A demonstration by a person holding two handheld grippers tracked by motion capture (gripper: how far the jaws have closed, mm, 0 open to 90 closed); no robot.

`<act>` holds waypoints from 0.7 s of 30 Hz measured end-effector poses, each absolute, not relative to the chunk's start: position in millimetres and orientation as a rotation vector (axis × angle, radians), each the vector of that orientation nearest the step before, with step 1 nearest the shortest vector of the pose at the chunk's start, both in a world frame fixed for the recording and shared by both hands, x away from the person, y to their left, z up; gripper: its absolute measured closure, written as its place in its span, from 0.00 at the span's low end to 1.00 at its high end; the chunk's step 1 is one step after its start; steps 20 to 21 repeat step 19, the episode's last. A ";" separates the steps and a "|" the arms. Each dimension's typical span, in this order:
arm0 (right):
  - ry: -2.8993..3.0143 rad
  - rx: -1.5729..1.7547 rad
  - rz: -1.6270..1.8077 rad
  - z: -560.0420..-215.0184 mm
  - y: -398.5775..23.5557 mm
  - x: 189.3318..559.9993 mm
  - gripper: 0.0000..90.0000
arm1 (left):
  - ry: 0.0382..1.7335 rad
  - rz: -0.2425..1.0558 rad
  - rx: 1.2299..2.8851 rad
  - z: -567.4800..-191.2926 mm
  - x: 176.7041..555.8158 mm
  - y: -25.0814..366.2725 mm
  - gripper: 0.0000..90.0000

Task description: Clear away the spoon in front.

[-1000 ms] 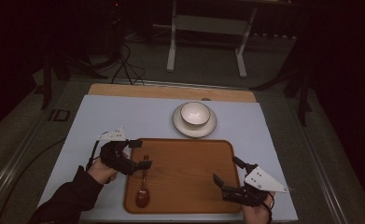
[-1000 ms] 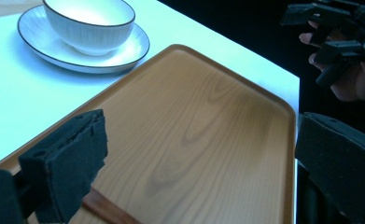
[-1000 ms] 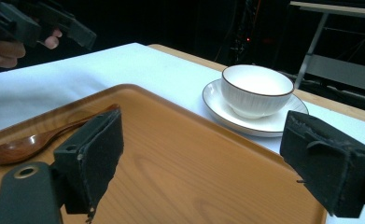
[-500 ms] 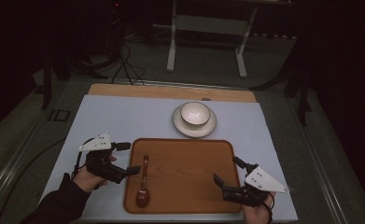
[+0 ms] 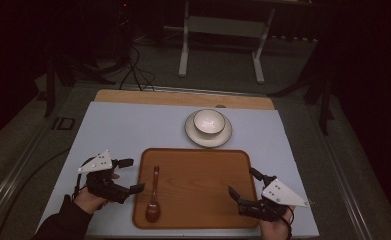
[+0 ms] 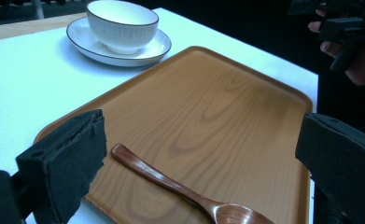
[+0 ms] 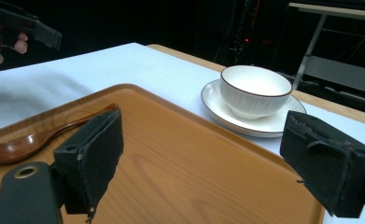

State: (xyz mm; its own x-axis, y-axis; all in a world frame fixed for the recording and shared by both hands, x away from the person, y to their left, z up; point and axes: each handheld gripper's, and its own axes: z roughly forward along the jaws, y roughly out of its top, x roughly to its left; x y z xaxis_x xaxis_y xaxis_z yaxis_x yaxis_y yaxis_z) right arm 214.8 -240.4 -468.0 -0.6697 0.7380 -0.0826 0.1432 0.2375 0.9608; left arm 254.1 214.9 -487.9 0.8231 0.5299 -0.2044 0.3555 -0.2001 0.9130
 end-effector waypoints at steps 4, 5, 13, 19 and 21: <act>1.983 0.800 1.451 -468.3 -240.8 215.3 0.15 | 0.669 0.203 1.786 -489.7 251.6 218.5 0.02; 1.985 0.800 1.451 -468.4 -240.9 215.2 0.15 | 0.669 0.207 1.780 -490.1 250.8 219.2 0.02; 1.998 0.796 1.442 -470.0 -239.6 215.7 0.15 | 0.680 0.217 1.795 -500.1 251.0 218.9 0.02; 1.995 0.798 1.447 -469.8 -240.5 215.7 0.15 | 0.670 0.206 1.804 -501.5 251.7 214.9 0.02; 1.995 0.798 1.447 -469.8 -240.5 215.7 0.15 | 0.670 0.206 1.804 -501.5 251.7 214.9 0.02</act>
